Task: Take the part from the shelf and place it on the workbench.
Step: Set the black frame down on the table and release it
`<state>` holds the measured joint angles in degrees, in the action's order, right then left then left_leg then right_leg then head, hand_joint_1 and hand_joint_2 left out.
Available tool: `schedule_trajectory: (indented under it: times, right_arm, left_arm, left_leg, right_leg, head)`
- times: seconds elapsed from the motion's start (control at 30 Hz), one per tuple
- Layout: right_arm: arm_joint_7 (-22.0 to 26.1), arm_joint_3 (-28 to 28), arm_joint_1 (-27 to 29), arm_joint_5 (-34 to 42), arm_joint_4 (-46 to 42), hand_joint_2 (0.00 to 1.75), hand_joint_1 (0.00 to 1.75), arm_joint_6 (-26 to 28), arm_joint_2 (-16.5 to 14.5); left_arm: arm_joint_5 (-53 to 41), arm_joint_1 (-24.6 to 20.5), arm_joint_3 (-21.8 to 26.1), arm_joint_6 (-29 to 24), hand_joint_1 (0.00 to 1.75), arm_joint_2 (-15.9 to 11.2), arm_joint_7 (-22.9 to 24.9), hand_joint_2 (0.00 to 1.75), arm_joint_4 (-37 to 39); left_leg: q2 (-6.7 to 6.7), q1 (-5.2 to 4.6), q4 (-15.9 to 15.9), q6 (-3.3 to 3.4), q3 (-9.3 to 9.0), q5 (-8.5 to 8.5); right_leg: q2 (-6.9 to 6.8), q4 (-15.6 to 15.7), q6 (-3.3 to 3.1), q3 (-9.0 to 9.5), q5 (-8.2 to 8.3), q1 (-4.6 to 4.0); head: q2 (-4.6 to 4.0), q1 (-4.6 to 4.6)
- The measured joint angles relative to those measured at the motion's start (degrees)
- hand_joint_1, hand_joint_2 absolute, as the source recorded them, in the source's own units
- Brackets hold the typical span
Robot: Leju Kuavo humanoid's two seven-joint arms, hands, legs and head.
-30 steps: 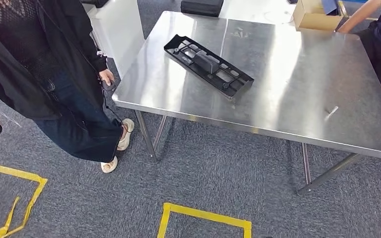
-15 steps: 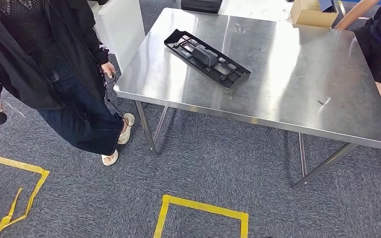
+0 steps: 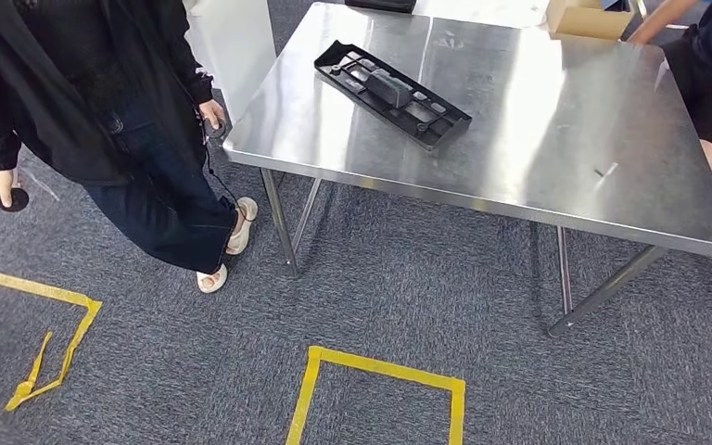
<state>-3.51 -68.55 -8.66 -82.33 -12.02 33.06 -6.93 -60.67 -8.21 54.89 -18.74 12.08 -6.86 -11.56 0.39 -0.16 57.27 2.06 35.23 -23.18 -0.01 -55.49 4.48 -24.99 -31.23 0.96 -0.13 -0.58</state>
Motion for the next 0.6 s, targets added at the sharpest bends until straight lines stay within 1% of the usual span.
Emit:
schedule_trajectory:
  times: [0.03,0.07,0.1,0.13,0.17,0.2,0.23,0.27,0.3,0.33,0.37,0.4,0.43,0.47,0.5,0.57,0.6]
  right_arm:
    - [0.13,0.01,0.06,0.10,0.00,0.00,0.00,0.02,0.00]
    - [0.24,0.01,0.18,0.22,0.00,0.00,0.00,0.03,-0.02]
    - [0.34,0.01,0.26,0.33,0.00,0.00,0.00,0.04,-0.01]
    - [0.41,0.01,0.32,0.41,0.00,0.00,0.00,0.05,-0.01]
    - [0.44,0.01,0.33,0.45,0.00,0.00,0.00,0.06,0.00]
    - [0.45,0.01,0.32,0.44,0.00,0.00,0.00,0.07,0.02]
    - [0.45,0.01,0.32,0.41,0.00,0.00,0.00,0.07,0.01]
    - [0.43,0.01,0.32,0.36,0.00,0.00,0.00,0.07,0.01]
    - [0.40,0.01,0.33,0.28,0.00,0.00,0.00,0.07,0.00]
    - [0.37,0.03,0.34,0.22,0.00,0.00,0.00,0.07,0.01]
    - [0.33,0.06,0.35,0.17,0.00,0.00,0.00,0.07,0.02]
    - [0.31,0.12,0.35,0.14,0.00,0.00,0.00,0.07,0.03]
    - [0.30,0.19,0.34,0.14,0.00,0.00,0.00,0.07,0.03]
    - [0.30,0.25,0.32,0.15,0.00,0.00,0.00,0.07,0.03]
    - [0.30,0.29,0.28,0.20,0.00,0.00,0.00,0.07,0.02]
    - [0.30,0.32,0.24,0.30,0.00,0.00,0.00,0.07,0.02]
    - [0.30,0.33,0.23,0.33,0.00,0.00,0.00,0.07,0.02]
  left_arm:
    - [-0.02,-0.01,-0.02,-0.01,0.00,0.00,0.01,0.00,0.00]
    - [-0.04,0.00,-0.03,-0.01,0.00,-0.01,0.03,0.00,0.00]
    - [-0.08,0.02,-0.04,-0.01,0.00,-0.02,0.04,0.00,0.00]
    - [-0.09,0.03,-0.04,-0.01,0.00,-0.02,0.07,0.00,0.00]
    - [-0.11,0.04,-0.05,-0.01,0.00,-0.02,0.09,0.00,0.00]
    - [-0.13,0.04,-0.05,-0.01,0.00,-0.01,0.10,0.00,0.00]
    - [-0.13,0.05,-0.05,-0.01,0.00,-0.01,0.11,0.00,0.00]
    - [-0.13,0.05,-0.05,-0.01,0.00,-0.01,0.11,0.00,0.00]
    - [-0.13,0.06,-0.05,-0.01,0.00,-0.01,0.11,0.00,0.00]
    - [-0.13,0.07,-0.05,-0.01,0.00,-0.01,0.11,0.00,0.00]
    - [-0.12,0.07,-0.05,-0.01,0.00,-0.02,0.11,0.00,0.00]
    - [-0.12,0.06,-0.05,-0.01,0.00,-0.02,0.10,0.00,0.00]
    - [-0.12,0.03,-0.06,-0.02,0.00,-0.03,0.09,0.00,0.00]
    - [-0.12,-0.02,-0.07,-0.03,0.00,-0.03,0.07,0.00,0.00]
    - [-0.13,-0.06,-0.08,-0.06,0.00,-0.03,0.05,0.00,0.00]
    - [-0.13,-0.09,-0.10,-0.16,0.00,-0.04,0.07,0.00,0.00]
    - [-0.13,-0.10,-0.10,-0.21,0.00,-0.03,0.09,0.00,0.00]
  left_leg:
    - [0.01,-0.09,0.11,-0.24,0.10,0.33]
    - [-0.02,-0.03,0.25,-0.47,0.23,0.48]
    - [-0.10,0.07,0.72,-0.70,0.51,-0.07]
    - [-0.17,0.19,1.97,-0.96,1.04,-1.55]
    - [-0.24,0.30,4.30,-1.23,1.88,-3.89]
    - [-0.28,0.35,7.64,-1.45,2.92,-6.67]
    - [-0.29,0.38,11.54,-1.60,4.00,-9.13]
    - [-0.30,0.38,14.84,-1.67,4.71,-10.53]
    - [-0.29,0.38,16.68,-1.64,4.71,-10.72]
    - [-0.29,0.38,16.42,-1.51,3.69,-9.85]
    - [-0.28,0.38,13.92,-1.29,1.55,-8.34]
    - [-0.22,0.36,10.06,-0.99,-1.17,-7.05]
    - [-0.15,0.25,6.13,-0.71,-3.77,-6.29]
    - [-0.11,0.09,3.16,-0.47,-5.58,-5.99]
    - [-0.11,-0.11,1.52,-0.29,-6.43,-6.08]
    - [-0.28,-0.32,0.57,0.02,-6.36,-6.02]
    - [-0.34,-0.24,0.18,0.32,-6.13,-5.75]
  right_leg:
    - [0.04,0.36,-0.35,0.10,-0.07,-0.17]
    - [-0.01,0.15,-0.77,-0.36,0.16,0.05]
    - [-0.07,0.05,-1.30,-0.65,0.47,0.20]
    - [-0.15,0.01,-1.96,-1.01,0.86,0.34]
    - [-0.22,0.02,-2.68,-1.40,1.31,0.46]
    - [-0.29,-0.04,-3.18,-1.85,1.74,0.30]
    - [-0.35,-0.14,-3.55,-2.38,2.17,0.16]
    - [-0.40,-0.29,-3.73,-2.97,2.55,0.01]
    - [-0.47,-0.50,-3.76,-3.61,2.89,-0.12]
    - [-0.52,-0.75,-3.73,-4.19,3.14,-0.21]
    - [-0.55,-1.02,-3.67,-4.66,3.30,-0.25]
    - [-0.57,-1.27,-3.57,-4.96,3.42,-0.26]
    - [-0.59,-1.49,-3.40,-5.20,3.54,-0.42]
    - [-0.67,-1.64,-3.10,-5.38,3.74,-0.52]
    - [-0.76,-1.73,-2.73,-5.56,3.98,-0.60]
    - [-0.98,-1.81,-1.85,-6.01,4.54,-0.65]
    - [-1.01,-2.11,-1.56,-6.42,4.36,-0.65]
  head:
    - [0.00,-0.03]
    - [0.00,-0.02]
    - [0.00,-0.03]
    - [0.00,-0.10]
    - [0.00,-0.17]
    - [0.00,-0.25]
    - [0.00,-0.30]
    - [0.00,-0.32]
    - [0.00,-0.33]
    - [0.00,-0.33]
    - [0.00,-0.34]
    - [0.00,-0.35]
    - [0.00,-0.32]
    - [0.00,-0.30]
    - [0.00,-0.30]
    - [0.00,-0.29]
    - [0.00,-0.29]
